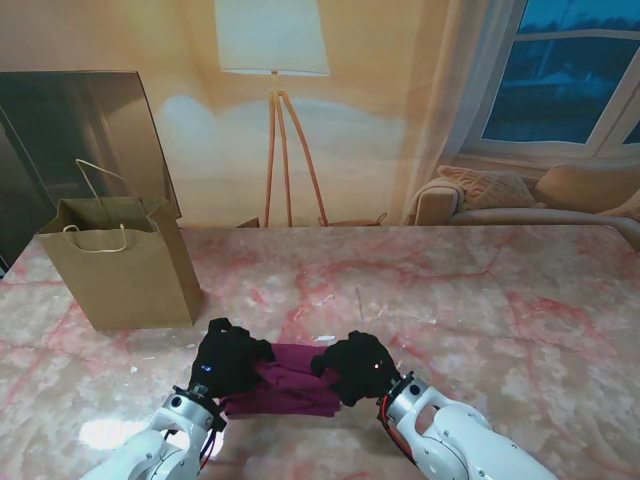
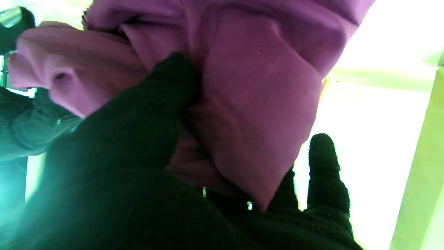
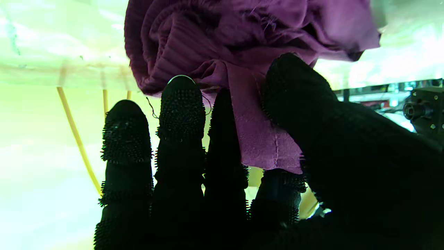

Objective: Fold the socks and the shorts into the kraft paper bag

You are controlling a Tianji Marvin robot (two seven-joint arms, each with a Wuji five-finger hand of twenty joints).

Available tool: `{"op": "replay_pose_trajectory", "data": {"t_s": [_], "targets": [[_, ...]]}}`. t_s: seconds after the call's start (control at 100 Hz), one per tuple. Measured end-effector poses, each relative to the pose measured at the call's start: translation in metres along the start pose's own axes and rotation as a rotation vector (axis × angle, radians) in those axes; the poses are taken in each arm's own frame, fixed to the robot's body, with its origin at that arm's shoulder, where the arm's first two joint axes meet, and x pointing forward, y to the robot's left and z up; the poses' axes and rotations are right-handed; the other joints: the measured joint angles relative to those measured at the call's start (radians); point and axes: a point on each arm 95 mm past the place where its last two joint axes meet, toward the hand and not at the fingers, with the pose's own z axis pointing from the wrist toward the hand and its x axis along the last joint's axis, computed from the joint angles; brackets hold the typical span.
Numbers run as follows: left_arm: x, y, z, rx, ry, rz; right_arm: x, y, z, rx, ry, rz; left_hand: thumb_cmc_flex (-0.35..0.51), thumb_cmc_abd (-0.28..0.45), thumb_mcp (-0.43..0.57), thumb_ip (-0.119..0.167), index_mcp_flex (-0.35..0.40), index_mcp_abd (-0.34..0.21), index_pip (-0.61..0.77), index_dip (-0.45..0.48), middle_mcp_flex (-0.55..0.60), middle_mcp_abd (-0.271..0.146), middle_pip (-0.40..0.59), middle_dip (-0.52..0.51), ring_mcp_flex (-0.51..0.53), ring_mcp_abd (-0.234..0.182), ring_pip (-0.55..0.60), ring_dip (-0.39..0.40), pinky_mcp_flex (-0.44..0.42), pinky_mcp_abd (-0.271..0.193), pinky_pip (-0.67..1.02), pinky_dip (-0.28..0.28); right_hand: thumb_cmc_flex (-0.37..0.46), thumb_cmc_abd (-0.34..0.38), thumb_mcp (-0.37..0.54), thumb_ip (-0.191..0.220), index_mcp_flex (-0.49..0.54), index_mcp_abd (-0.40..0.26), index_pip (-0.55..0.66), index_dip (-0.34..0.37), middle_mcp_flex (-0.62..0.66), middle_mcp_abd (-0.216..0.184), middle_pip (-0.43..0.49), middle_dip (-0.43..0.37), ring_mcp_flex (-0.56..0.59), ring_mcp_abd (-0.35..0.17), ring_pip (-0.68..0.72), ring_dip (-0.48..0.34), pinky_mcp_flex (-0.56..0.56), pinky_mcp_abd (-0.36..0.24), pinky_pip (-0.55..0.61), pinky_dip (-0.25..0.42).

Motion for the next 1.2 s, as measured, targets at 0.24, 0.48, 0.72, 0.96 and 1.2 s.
{"op": "replay_pose_trajectory", "data": {"t_s": [0.24, 0.48, 0.72, 0.96, 1.2], "targets": [[0.000, 0.020, -0.016, -0.154, 0.029, -0.014, 0.010, -0.019, -0.008, 0.072, 0.058, -0.009, -0.016, 0.025, -0.048, 0.000, -0.013, 0.036, -0.049, 0.043, -0.046, 0.000, -0.001, -0.098, -0.001, 0.001, -0.012, -0.004, -0.022, -0.002, -0.028, 0.000, 0.000, 0.000, 0.001, 0.000, 0.002, -0.001, 0.000, 0.010, 0.000, 0.000, 0.002, 0.010, 0.000, 0.000, 0.001, 0.000, 0.000, 0.000, 0.000, 0.014], [0.000, 0.011, -0.036, -0.170, 0.036, -0.018, 0.008, -0.020, -0.017, 0.160, 0.070, -0.014, -0.265, 0.323, -0.420, 0.059, -0.075, 0.155, -0.321, 0.171, -0.324, 0.087, -0.137, -0.657, -0.169, 0.034, -0.145, -0.066, -0.109, -0.013, -0.157, 0.012, -0.084, 0.099, -0.027, 0.000, -0.026, 0.034, -0.018, -0.205, -0.049, 0.003, -0.076, -0.058, -0.076, 0.002, -0.082, -0.062, -0.078, 0.000, -0.063, 0.046], [0.005, -0.014, -0.043, -0.161, 0.029, -0.039, 0.015, -0.010, -0.036, 0.220, 0.103, -0.113, -0.259, 0.407, -0.584, 0.077, -0.136, 0.183, -0.435, 0.171, -0.408, 0.111, -0.229, -0.744, -0.243, 0.046, -0.282, -0.169, -0.124, -0.025, -0.340, 0.012, -0.359, 0.367, -0.184, 0.156, -0.078, 0.104, -0.289, -0.219, -0.221, 0.002, -0.258, -0.203, -0.303, 0.017, -0.344, -0.207, -0.304, -0.007, -0.242, 0.034], [0.007, -0.032, -0.043, -0.138, 0.035, -0.062, 0.014, 0.001, -0.056, 0.231, 0.089, -0.064, -0.237, 0.448, -0.632, 0.078, -0.142, 0.186, -0.459, 0.171, -0.435, 0.120, -0.254, -0.780, -0.257, 0.047, -0.342, -0.230, -0.134, -0.037, -0.422, 0.038, -0.381, 0.408, -0.261, 0.158, -0.078, 0.103, -0.321, -0.177, -0.261, 0.003, -0.303, -0.229, -0.380, 0.016, -0.397, -0.229, -0.368, -0.013, -0.261, 0.033], [-0.001, -0.030, -0.033, -0.153, -0.076, -0.001, 0.008, 0.017, -0.067, 0.143, 0.044, -0.068, -0.190, 0.375, -0.590, 0.079, -0.410, 0.345, -0.719, 0.031, -0.548, 0.151, -0.319, -0.880, -0.276, 0.036, -0.465, -0.454, -0.036, -0.047, -0.327, -0.016, -0.392, 0.441, -0.315, 0.180, -0.154, 0.115, -0.388, -0.166, -0.323, 0.002, -0.376, -0.289, -0.412, 0.012, -0.475, -0.301, -0.391, -0.014, -0.314, -0.001]]}}
